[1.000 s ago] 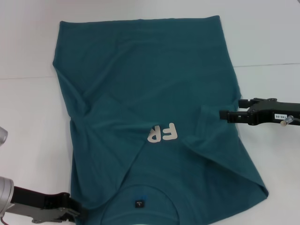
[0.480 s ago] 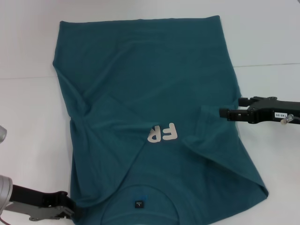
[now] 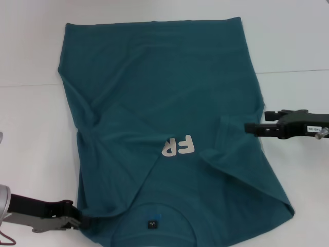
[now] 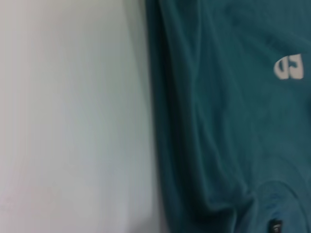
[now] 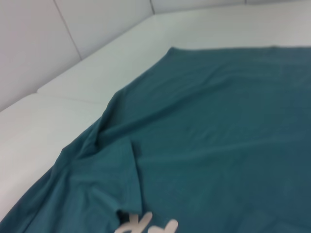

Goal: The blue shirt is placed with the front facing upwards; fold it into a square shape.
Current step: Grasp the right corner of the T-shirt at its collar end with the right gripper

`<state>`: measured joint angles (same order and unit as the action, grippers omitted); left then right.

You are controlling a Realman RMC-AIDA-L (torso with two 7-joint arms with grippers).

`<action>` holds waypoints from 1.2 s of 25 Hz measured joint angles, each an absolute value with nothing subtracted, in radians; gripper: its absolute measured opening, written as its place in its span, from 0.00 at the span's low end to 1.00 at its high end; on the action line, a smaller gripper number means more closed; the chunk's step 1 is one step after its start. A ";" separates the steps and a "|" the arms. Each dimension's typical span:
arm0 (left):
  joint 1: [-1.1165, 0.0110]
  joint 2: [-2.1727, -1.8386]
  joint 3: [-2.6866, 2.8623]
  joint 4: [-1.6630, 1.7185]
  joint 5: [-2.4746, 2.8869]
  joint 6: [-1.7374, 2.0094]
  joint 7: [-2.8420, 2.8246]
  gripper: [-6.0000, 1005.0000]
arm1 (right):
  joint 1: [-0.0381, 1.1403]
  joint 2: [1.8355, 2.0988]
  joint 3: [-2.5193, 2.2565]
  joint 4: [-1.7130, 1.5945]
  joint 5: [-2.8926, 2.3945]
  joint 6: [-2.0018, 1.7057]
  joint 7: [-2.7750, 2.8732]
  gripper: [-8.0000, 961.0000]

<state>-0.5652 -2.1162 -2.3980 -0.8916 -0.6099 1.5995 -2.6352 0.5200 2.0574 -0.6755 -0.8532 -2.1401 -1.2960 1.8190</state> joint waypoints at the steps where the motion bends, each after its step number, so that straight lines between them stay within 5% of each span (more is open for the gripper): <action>1: -0.562 -2.116 -2.399 -0.892 -0.620 1.601 -2.635 0.09 | 0.518 2.050 -0.678 -0.852 -2.147 -1.309 1.837 0.96; 18: -0.549 -2.115 -2.400 -0.896 -0.676 1.623 -2.616 0.08 | 0.531 1.967 -0.572 -0.960 -2.353 -1.650 2.302 0.96; 30: -0.541 -2.119 -2.401 -0.896 -0.678 1.620 -2.595 0.08 | 0.532 1.965 -0.578 -0.896 -2.457 -1.672 2.340 0.96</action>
<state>-0.5412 -2.1185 -2.4007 -0.8957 -0.6781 1.6198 -2.5945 0.5317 1.9651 -0.5783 -0.8961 -2.4570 -1.6720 2.3400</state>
